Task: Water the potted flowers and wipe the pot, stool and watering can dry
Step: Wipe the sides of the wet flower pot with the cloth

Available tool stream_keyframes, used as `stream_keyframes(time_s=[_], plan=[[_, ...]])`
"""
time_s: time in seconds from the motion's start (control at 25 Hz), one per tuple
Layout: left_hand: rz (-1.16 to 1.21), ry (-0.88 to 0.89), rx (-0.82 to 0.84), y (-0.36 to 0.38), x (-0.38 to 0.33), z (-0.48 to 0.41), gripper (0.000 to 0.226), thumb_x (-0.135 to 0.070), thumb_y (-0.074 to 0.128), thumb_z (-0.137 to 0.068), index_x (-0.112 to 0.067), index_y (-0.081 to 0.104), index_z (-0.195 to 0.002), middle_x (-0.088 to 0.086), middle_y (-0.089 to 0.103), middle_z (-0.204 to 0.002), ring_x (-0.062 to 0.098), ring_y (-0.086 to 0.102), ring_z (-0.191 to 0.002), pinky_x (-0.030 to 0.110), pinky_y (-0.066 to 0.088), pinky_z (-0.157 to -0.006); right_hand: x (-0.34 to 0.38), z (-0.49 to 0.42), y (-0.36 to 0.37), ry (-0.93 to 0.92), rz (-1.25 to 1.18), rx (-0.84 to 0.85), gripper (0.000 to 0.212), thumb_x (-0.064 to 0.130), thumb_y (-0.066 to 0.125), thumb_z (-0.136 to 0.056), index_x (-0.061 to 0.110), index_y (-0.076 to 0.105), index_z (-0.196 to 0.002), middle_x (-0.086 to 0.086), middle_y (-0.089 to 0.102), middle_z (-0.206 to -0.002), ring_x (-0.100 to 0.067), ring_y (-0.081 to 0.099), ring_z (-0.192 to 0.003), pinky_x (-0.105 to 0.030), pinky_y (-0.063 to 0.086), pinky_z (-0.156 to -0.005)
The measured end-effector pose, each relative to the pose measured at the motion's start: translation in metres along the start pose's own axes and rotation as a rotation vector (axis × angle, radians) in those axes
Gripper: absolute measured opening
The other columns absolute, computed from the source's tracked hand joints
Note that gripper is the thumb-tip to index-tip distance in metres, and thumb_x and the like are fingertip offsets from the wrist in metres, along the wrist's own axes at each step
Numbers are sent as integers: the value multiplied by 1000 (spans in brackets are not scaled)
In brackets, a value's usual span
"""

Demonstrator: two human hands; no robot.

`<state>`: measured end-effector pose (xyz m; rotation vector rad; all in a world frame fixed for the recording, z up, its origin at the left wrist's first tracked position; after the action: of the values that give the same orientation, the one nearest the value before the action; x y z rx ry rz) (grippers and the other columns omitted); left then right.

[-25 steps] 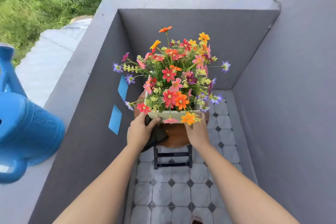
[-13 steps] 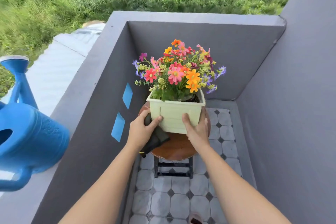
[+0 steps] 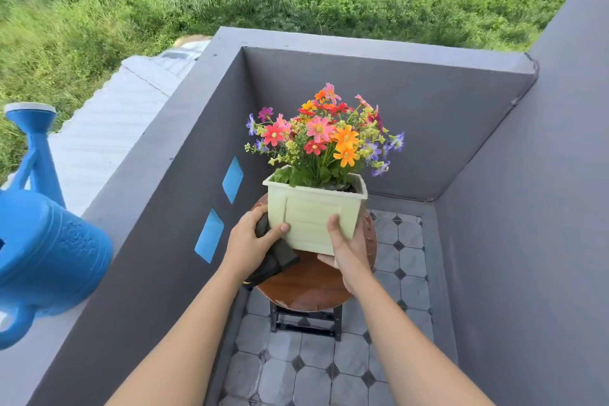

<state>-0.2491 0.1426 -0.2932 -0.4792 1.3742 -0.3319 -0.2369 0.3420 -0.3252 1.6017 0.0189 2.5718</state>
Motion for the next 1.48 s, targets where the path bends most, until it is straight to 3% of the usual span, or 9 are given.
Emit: stream_keyframes(time_s=[0.28, 0.52, 0.6, 0.76, 0.92, 1.04, 1.24, 1.36, 1.48], plan=[[-49, 119, 21, -19, -41, 11, 45, -39, 62, -86, -33, 48, -129, -8, 58, -121, 13, 54, -112, 34, 44, -96, 23, 11, -5, -113, -36, -112, 98, 82, 58, -58, 32, 38, -140, 13, 59, -123, -13, 60, -113, -51, 54, -91], [261, -18, -529, -118, -102, 33, 43, -34, 49, -94, -31, 46, -137, 2, 63, -117, 20, 55, -116, 25, 39, -86, 102, 38, 6, -269, 30, -100, 86, 77, 52, -71, 32, 35, -142, 16, 57, -125, -11, 52, -122, -38, 38, -109], [126, 112, -469, -111, -147, 42, 46, -34, 40, -99, -36, 32, -144, 9, 59, -131, 23, 50, -124, 29, 40, -79, 126, 53, 16, -323, 49, -100, 94, 82, 53, -65, 34, 32, -143, 10, 55, -135, -11, 51, -125, -43, 37, -111], [-228, 380, -593, -106, -180, 75, 53, -35, 34, -99, -30, 16, -148, -4, 14, -153, 37, 24, -141, 51, 38, -104, 178, 79, 26, -421, 110, -113, 94, 85, 49, -62, 44, 29, -143, 20, 60, -124, -1, 59, -109, -38, 41, -106], [-613, 437, -772, -120, -211, 97, 45, -43, 35, -95, -30, 43, -137, 2, 44, -146, 35, 45, -107, 42, 42, -68, 211, 110, 24, -502, 130, -159, 87, 68, 48, -70, 41, 22, -148, 28, 53, -103, 1, 57, -89, -26, 40, -95], [-700, 526, -867, -134, -248, 109, 43, -39, 46, -92, -32, 48, -134, -7, 50, -142, 32, 40, -107, 41, 40, -67, 218, 126, 30, -526, 95, -195, 83, 70, 48, -70, 40, 29, -145, 34, 55, -103, -12, 58, -114, -32, 41, -102], [-898, 845, -774, -100, -235, 136, 64, -12, 54, -83, -38, 37, -139, -23, -3, -157, 26, 38, -105, 36, 33, -74, 228, 132, 33, -551, 109, -167, 86, 79, 44, -67, 43, 28, -144, 19, 60, -114, -21, 55, -122, -44, 42, -105], [-771, 687, -868, -130, -243, 132, 79, -23, 74, -73, -38, 35, -141, -23, 15, -153, 26, 39, -102, 34, 30, -75, 217, 136, 35, -533, 101, -174, 89, 85, 47, -65, 43, 32, -142, 16, 61, -127, -17, 56, -121, -44, 41, -106], [-837, 738, -881, -118, -246, 144, 65, -13, 55, -83, -36, 35, -140, -19, 26, -147, 28, 39, -102, 35, 30, -74, 209, 141, 35, -516, 86, -184, 88, 82, 49, -64, 42, 36, -140, 15, 63, -125, -17, 58, -119, -44, 43, -105]])
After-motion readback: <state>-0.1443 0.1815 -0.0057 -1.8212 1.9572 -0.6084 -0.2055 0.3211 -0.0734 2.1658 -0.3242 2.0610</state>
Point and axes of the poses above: each hand's wrist, its own z-axis away from the middle knuckle, its own y-axis out of the palm, x = y × z, the point moved 10 cm from there along -z, towards the middle knuckle
